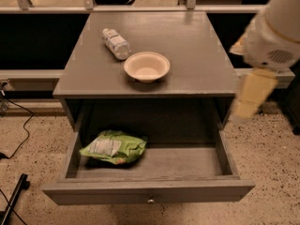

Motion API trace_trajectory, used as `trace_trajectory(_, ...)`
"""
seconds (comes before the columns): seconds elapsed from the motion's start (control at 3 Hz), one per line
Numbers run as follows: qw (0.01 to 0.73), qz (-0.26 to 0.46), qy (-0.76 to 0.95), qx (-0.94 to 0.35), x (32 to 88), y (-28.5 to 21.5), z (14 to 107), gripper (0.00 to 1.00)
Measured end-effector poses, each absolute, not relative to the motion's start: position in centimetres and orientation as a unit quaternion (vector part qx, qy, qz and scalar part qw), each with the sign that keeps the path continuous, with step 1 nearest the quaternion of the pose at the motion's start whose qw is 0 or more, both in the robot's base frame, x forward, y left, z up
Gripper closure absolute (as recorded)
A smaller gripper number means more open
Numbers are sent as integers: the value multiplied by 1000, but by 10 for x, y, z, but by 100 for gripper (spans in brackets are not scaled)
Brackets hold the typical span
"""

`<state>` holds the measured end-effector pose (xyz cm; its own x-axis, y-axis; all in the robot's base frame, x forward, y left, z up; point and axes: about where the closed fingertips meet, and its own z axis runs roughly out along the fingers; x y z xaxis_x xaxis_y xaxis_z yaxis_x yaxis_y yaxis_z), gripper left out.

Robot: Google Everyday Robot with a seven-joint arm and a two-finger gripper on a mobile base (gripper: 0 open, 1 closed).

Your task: Pick green rice chip bag from top drawer and place on counter

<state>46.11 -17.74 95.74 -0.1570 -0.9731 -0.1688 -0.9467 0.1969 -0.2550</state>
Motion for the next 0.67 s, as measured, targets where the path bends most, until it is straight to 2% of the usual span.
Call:
trace_trajectory(0.33,150,-66,721,-673,497,-116,943,0)
trace_trajectory(0.67,150,-66,721,-673,497,-116,943,0)
